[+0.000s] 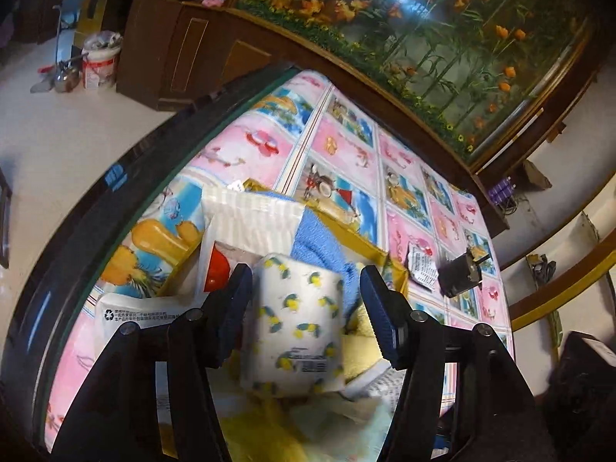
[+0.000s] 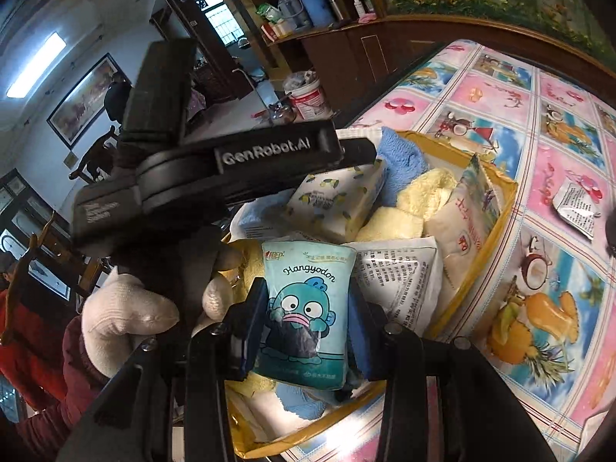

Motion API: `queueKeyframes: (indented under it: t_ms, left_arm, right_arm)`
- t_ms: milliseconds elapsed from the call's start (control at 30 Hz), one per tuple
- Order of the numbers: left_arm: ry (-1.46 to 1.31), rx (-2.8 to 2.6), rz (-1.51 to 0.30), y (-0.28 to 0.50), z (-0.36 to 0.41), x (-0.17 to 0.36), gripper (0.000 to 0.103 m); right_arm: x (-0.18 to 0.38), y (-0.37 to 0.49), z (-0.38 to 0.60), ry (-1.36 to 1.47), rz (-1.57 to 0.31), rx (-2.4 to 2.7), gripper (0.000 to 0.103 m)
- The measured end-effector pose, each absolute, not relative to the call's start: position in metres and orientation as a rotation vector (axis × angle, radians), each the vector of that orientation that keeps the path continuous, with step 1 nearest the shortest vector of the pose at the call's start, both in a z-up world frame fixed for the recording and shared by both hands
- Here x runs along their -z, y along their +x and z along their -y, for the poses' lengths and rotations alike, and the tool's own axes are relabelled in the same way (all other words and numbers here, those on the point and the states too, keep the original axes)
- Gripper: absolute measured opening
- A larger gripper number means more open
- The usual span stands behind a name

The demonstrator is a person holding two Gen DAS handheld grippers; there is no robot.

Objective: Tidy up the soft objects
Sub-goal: 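Carry lemon pack with left tool and blue cartoon pack with right tool into box, then release both tissue packs into the box and move tools back over tablecloth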

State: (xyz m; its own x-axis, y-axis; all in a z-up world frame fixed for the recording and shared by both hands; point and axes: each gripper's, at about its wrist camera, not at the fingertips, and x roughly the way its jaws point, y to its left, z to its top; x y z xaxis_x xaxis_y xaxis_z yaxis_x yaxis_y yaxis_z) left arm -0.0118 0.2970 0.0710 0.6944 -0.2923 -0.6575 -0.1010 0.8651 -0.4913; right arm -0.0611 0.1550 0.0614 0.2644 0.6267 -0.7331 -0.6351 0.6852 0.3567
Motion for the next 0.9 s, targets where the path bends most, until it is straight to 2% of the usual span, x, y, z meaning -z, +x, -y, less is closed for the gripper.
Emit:
queueKeyframes:
  t_ms: [100, 233, 333, 433, 500, 900]
  left_arm:
    - [-0.484, 0.088, -0.748, -0.024, -0.295, -0.087, 0.06]
    - [-0.399, 0.004, -0.662, -0.045, -0.29, -0.109, 0.068]
    - [-0.314, -0.114, -0.615, -0.058, -0.282, -0.119, 0.069]
    - [-0.267, -0.21, -0.586, -0.069, -0.28, -0.125, 0.079]
    - [-0.253, -0.246, -0.562, -0.077, -0.28, -0.128, 0.079]
    - [-0.115, -0.333, -0.533, -0.097, -0.246, -0.14, 0.079]
  right_arm:
    - [-0.053, -0.054, -0.159, 0.016, -1.013, -0.854, 0.039]
    - [-0.044, -0.057, -0.166, -0.025, -1.001, -0.855, 0.04]
    - [-0.051, -0.064, -0.167, -0.027, -0.971, -0.896, 0.05]
    - [-0.059, -0.068, -0.161, 0.0, -0.935, -0.907, 0.058]
    - [-0.064, -0.07, -0.155, 0.017, -0.916, -0.918, 0.061]
    - [-0.081, -0.083, -0.111, 0.093, -0.853, -0.91, 0.061]
